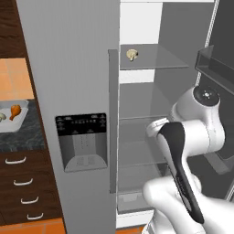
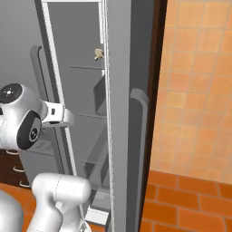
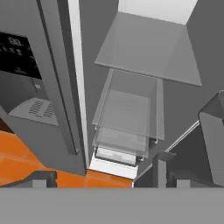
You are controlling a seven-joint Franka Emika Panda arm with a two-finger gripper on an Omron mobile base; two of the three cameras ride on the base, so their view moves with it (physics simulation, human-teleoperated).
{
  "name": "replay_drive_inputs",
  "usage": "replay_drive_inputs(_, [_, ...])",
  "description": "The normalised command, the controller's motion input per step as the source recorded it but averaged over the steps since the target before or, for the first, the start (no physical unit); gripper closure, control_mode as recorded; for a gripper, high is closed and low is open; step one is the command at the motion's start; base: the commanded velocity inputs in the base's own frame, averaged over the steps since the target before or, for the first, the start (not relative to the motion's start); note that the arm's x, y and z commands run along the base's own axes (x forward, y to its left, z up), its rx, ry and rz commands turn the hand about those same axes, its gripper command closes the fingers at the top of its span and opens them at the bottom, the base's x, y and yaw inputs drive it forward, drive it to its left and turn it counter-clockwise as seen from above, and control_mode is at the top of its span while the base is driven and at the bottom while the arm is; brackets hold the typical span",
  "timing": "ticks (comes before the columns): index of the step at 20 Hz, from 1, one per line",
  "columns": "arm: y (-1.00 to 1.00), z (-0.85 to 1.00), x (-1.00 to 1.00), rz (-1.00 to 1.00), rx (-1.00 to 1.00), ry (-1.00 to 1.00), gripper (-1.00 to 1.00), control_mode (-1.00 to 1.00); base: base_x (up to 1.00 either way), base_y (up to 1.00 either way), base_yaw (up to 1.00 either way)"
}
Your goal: Place one mushroom and one chicken drumstick in each tupperware on the nearby counter, to pack two identical lunches.
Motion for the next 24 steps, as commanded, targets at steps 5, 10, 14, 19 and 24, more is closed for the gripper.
replay_drive_inputs(5, [0.00,0.78,1.00,-0.08,0.06,-0.30,-1.00,-1.00,0.00,0.00,0.00])
replay_drive_inputs(10, [-0.01,0.74,0.94,-0.13,0.10,-0.23,-1.00,-1.00,0.00,0.00,0.00])
replay_drive_inputs(14, [-0.31,0.80,0.62,-0.02,0.15,-0.12,-1.00,-1.00,0.00,0.00,0.00])
replay_drive_inputs(19, [-0.22,0.71,0.40,0.00,0.13,-0.02,-1.00,-1.00,0.00,0.00,0.00])
replay_drive_inputs(24, [0.01,0.07,0.66,0.01,-0.03,0.03,-1.00,-1.00,0.00,0.00,0.00])
